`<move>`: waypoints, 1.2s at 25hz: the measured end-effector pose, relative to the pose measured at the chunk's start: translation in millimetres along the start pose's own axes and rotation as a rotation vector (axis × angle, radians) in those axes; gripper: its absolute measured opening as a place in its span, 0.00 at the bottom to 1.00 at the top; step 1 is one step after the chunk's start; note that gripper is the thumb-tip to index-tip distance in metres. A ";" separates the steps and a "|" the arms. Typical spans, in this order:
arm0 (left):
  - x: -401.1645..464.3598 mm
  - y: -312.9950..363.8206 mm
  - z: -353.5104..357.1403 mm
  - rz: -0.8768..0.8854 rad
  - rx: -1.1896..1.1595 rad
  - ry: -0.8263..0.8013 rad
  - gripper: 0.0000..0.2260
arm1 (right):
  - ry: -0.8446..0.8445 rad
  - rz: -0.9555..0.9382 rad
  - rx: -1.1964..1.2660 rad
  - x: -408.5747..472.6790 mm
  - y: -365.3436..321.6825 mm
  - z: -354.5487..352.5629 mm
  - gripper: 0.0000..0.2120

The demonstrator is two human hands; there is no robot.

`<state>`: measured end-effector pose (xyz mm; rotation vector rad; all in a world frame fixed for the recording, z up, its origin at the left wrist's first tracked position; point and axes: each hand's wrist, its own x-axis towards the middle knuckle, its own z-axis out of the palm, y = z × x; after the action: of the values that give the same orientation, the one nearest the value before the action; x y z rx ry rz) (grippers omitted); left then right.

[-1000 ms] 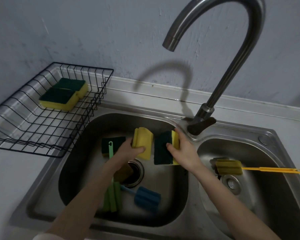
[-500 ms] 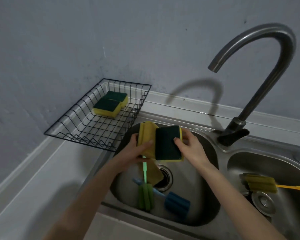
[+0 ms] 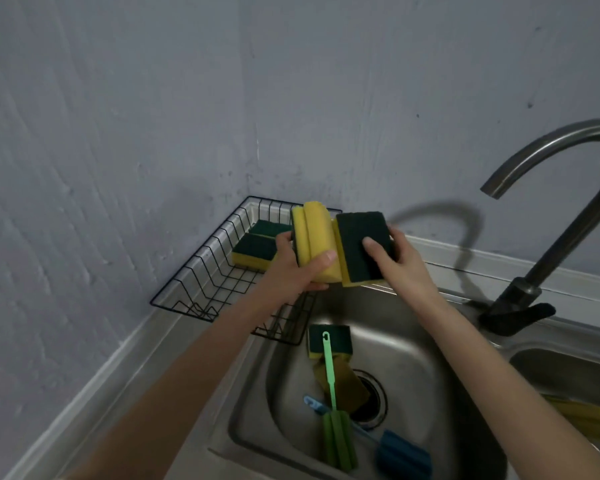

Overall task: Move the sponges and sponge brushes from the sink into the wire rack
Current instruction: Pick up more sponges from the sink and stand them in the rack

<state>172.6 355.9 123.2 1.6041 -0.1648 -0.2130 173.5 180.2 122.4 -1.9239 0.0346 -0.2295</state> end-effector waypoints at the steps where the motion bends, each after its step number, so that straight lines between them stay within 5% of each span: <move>1: -0.2 1.2 -6.5 0.006 0.013 0.009 0.32 | -0.035 -0.009 -0.072 4.2 -5.1 7.9 0.29; 6: 5.9 -0.1 -52.6 0.015 0.022 0.088 0.34 | -0.170 0.005 -0.347 23.9 -20.5 56.3 0.49; 10: 9.2 -5.7 -85.9 0.012 0.050 0.164 0.31 | -0.236 -0.049 -0.393 48.1 -21.7 91.7 0.47; 15: 16.8 -23.4 -123.4 0.073 0.391 0.383 0.27 | -0.360 -0.102 -0.583 69.5 -11.4 124.3 0.43; 21: 20.3 -41.4 -143.3 0.047 0.538 0.469 0.27 | -0.639 -0.210 -0.729 77.6 3.0 150.0 0.43; 30: 17.8 -59.8 -152.1 0.038 0.583 0.524 0.24 | -0.636 -0.329 -0.958 90.7 26.9 192.8 0.39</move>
<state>224.4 502.0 68.5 2.1748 0.1661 0.3185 298.8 336.5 44.8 -2.8670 -0.7148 0.2477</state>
